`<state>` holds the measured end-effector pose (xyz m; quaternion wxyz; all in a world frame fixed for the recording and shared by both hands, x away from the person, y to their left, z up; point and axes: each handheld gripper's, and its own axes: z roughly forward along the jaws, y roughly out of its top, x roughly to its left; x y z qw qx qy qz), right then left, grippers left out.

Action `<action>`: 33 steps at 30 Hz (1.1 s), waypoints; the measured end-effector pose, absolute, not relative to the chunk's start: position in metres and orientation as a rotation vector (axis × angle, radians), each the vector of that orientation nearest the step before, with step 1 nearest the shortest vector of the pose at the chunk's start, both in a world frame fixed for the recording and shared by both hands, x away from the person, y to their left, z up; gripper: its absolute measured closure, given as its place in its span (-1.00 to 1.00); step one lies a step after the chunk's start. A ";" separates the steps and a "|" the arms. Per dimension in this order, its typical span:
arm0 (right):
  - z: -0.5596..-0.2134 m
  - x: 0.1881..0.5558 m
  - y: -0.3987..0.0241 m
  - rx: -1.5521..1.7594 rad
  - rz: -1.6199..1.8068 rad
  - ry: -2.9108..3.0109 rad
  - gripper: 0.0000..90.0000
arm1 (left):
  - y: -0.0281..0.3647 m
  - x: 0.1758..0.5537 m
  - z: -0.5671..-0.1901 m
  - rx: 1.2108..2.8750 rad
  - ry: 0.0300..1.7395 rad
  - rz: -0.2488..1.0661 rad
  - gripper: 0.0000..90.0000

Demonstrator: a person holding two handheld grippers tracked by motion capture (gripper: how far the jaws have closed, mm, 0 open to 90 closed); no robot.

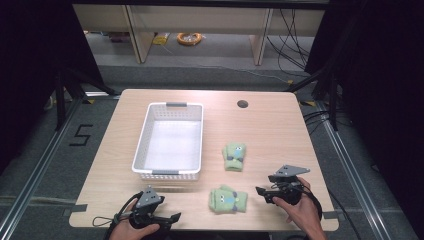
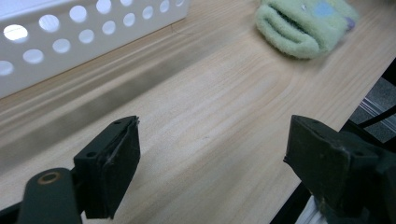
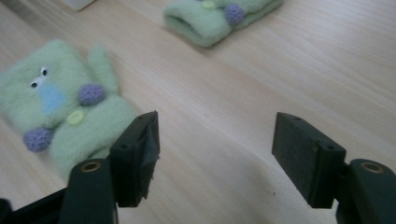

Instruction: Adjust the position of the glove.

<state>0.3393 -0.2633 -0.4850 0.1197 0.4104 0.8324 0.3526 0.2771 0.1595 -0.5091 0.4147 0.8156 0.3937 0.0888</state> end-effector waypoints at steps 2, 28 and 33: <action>-0.483 0.338 -0.261 1.188 1.012 2.452 -0.22 | 0.160 0.277 -0.509 2.060 0.985 0.224 -0.62; -0.477 0.324 -0.229 0.954 1.083 2.545 0.09 | 0.094 0.284 -0.498 2.045 0.828 0.101 -0.20; -0.479 0.324 -0.225 0.943 1.050 2.601 0.17 | 0.078 0.290 -0.499 2.073 0.788 0.110 -0.14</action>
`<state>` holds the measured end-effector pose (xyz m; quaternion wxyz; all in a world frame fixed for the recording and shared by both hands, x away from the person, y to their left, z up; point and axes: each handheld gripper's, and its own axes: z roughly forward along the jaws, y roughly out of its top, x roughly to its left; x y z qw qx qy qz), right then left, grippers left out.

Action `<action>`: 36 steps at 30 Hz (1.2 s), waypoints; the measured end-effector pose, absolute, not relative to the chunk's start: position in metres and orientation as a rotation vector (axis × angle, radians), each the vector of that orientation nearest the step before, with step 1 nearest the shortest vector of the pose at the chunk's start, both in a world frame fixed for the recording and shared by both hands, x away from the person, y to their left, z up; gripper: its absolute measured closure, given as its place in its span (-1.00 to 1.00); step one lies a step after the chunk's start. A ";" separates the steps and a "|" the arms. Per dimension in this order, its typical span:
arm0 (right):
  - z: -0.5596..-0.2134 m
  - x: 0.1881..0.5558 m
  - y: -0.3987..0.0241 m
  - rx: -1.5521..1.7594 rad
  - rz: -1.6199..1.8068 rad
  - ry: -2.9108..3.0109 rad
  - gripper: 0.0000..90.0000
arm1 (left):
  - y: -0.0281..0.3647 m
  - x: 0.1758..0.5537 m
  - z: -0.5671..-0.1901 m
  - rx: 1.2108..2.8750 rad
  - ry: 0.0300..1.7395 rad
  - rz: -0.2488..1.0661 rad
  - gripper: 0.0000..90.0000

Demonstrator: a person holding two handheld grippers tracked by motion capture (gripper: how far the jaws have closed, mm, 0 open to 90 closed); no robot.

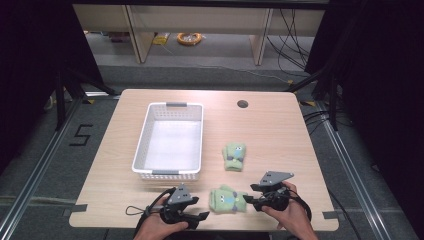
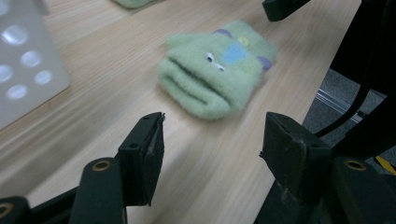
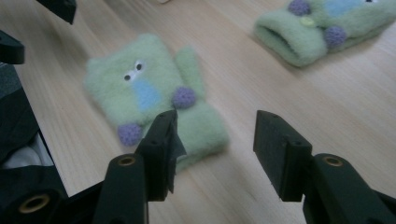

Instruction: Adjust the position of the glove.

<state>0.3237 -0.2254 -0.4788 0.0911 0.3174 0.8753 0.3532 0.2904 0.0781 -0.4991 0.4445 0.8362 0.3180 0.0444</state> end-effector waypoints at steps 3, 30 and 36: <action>-0.481 0.326 -0.223 0.942 1.035 2.599 0.25 | 0.067 0.298 -0.498 2.098 0.765 0.115 -0.06; -0.491 0.336 -0.217 0.893 1.004 2.664 0.96 | 0.022 0.302 -0.501 2.233 0.672 0.100 0.81; -0.485 0.327 -0.227 0.859 0.964 2.684 0.96 | 0.015 0.297 -0.502 2.220 0.661 0.059 0.82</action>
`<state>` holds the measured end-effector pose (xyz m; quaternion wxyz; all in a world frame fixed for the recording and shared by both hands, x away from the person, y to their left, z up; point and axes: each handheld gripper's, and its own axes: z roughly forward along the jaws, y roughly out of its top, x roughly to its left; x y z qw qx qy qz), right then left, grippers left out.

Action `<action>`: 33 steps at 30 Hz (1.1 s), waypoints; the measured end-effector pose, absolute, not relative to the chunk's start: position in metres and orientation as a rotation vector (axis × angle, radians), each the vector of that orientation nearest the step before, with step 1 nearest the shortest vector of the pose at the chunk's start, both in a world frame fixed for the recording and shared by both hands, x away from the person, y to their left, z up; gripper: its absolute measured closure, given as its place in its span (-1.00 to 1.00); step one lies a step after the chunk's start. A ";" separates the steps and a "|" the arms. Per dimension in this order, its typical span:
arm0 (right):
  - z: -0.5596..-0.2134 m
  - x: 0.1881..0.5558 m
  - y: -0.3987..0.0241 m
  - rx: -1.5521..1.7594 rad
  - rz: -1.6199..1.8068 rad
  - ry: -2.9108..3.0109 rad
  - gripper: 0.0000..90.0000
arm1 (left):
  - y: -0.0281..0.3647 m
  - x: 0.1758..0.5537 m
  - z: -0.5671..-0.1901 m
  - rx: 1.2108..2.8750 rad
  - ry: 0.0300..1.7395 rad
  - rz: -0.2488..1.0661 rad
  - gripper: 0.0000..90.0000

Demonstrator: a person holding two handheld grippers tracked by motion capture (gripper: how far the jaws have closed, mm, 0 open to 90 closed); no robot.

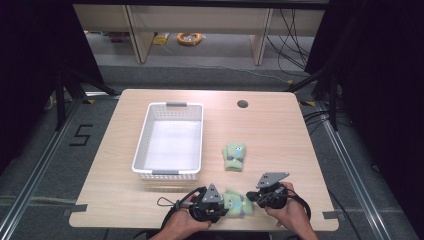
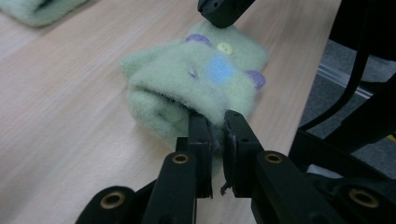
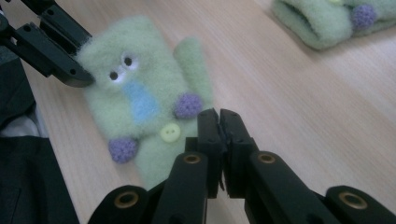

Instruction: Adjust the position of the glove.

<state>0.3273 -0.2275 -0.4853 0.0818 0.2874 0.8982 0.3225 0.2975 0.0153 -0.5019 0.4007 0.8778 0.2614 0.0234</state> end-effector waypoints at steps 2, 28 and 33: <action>-0.488 0.325 -0.229 0.876 0.978 2.665 0.96 | 0.013 0.296 -0.502 2.202 0.680 0.063 0.82; -0.475 0.341 -0.234 0.975 0.994 2.592 0.40 | 0.019 0.302 -0.502 2.134 0.749 0.044 -0.04; -0.471 0.357 -0.230 1.035 0.990 2.554 0.30 | 0.028 0.303 -0.495 2.108 0.781 0.055 -0.16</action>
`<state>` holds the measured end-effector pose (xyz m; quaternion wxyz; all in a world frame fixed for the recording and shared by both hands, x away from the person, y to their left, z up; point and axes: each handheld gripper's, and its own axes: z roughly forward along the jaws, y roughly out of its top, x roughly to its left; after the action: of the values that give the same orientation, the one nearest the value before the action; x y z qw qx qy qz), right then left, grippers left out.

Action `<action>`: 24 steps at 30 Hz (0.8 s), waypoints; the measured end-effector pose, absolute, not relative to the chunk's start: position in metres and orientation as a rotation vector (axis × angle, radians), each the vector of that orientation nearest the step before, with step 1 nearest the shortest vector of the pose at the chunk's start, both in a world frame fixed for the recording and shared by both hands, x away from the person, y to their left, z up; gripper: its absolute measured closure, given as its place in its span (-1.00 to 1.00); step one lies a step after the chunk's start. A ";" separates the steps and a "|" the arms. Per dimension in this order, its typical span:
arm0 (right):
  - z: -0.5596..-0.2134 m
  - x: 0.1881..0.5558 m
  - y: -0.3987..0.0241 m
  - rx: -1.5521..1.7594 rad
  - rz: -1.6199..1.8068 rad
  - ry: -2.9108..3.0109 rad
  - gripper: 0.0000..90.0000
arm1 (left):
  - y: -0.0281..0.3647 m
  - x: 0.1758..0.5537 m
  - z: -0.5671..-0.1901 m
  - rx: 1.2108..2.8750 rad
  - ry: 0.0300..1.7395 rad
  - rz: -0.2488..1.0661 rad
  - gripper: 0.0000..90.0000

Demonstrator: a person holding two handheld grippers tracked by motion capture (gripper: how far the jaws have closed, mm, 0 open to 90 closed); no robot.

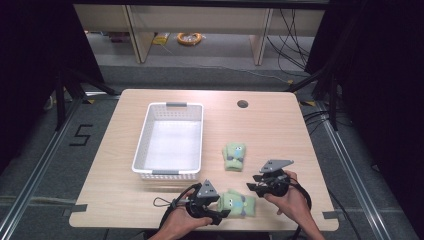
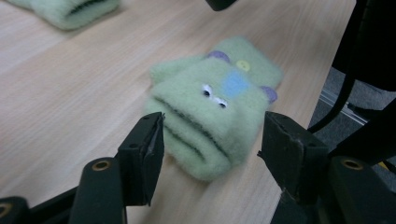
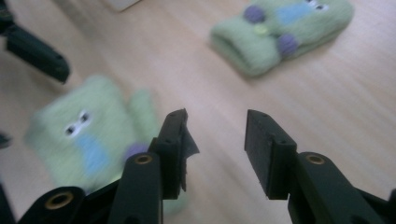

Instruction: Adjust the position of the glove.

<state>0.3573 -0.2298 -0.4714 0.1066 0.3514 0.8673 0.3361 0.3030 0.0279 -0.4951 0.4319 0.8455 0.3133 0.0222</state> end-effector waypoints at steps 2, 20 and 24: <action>-0.470 0.370 -0.224 1.047 0.993 2.533 0.28 | 0.032 0.303 -0.493 2.103 0.777 0.063 -0.17; -0.467 0.453 -0.174 1.338 0.888 2.436 -0.07 | 0.063 0.303 -0.493 2.074 0.857 0.067 -0.18; -0.470 0.463 -0.164 1.433 0.817 2.427 -0.27 | 0.066 0.304 -0.493 2.068 0.856 0.061 -0.18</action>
<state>0.4630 -0.1635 -0.4699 0.1036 0.4857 0.8226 0.2768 0.3041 0.0664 -0.4930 0.4361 0.8313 0.3438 0.0246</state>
